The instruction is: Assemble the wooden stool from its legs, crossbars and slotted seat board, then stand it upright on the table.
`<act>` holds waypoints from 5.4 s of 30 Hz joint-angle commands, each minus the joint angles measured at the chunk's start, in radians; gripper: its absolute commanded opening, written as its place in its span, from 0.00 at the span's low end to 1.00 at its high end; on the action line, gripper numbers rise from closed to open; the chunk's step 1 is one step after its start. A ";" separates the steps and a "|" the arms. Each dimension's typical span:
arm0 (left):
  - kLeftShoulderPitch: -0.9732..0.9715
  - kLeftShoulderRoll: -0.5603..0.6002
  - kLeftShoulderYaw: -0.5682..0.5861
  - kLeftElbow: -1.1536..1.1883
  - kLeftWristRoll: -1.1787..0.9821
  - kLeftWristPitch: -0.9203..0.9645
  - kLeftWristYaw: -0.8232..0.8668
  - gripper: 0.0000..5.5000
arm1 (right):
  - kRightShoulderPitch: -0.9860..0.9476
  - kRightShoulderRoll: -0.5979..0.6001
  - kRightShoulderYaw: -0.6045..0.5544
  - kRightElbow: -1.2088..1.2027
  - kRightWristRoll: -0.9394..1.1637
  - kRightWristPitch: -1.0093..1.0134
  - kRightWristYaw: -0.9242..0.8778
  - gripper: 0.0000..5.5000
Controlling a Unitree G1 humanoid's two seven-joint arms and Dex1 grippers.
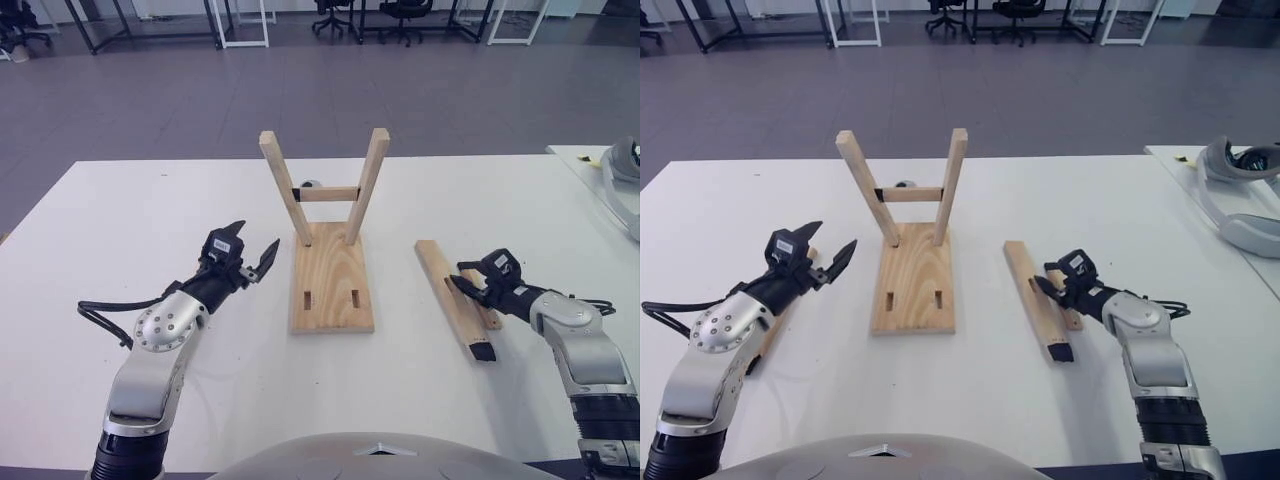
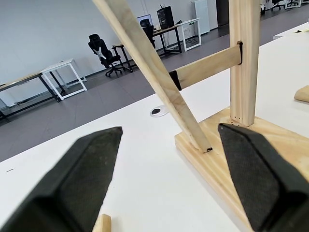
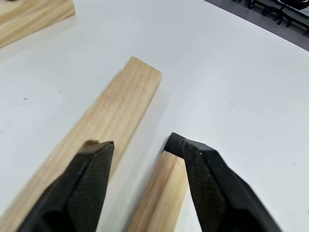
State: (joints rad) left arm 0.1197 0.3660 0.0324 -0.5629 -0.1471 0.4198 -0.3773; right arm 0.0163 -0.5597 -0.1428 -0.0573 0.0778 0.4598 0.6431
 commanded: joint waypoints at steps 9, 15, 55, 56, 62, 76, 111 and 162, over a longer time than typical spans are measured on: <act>0.031 -0.003 -0.020 -0.044 0.010 0.058 0.041 0.66 | 0.056 0.035 -0.032 -0.049 0.041 0.061 -0.105 0.47; 0.038 0.011 -0.043 -0.039 0.046 0.065 0.049 0.66 | 0.087 0.002 0.041 -0.032 -0.023 0.201 -0.146 0.47; -0.357 -0.210 0.158 -0.137 -1.079 0.266 0.458 0.40 | -0.500 0.352 0.438 -0.280 0.081 -0.208 -0.091 0.24; -0.356 -0.206 0.153 -0.135 -1.079 0.261 0.459 0.37 | -0.501 0.352 0.439 -0.278 0.079 -0.214 -0.088 0.24; -0.346 -0.185 0.138 -0.136 -1.083 0.242 0.461 0.19 | -0.498 0.348 0.442 -0.282 0.067 -0.230 -0.076 0.24; -0.062 0.024 0.325 -0.189 -0.955 0.158 0.303 0.07 | -0.380 0.214 0.543 -0.268 0.002 -0.209 0.037 0.47; 0.175 -0.001 0.479 0.430 -0.577 -0.239 -0.203 0.07 | -0.240 0.200 0.493 0.046 -0.118 -0.445 -0.011 0.55; 0.419 0.113 0.310 -0.008 -0.331 0.299 0.074 0.64 | -0.252 0.218 0.523 0.093 -0.212 -0.516 -0.010 0.55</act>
State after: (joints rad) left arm 0.5361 0.4620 0.3614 -0.5774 -0.4794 0.6839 -0.2970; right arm -0.2254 -0.3421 0.3743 0.0268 -0.1220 -0.0506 0.6270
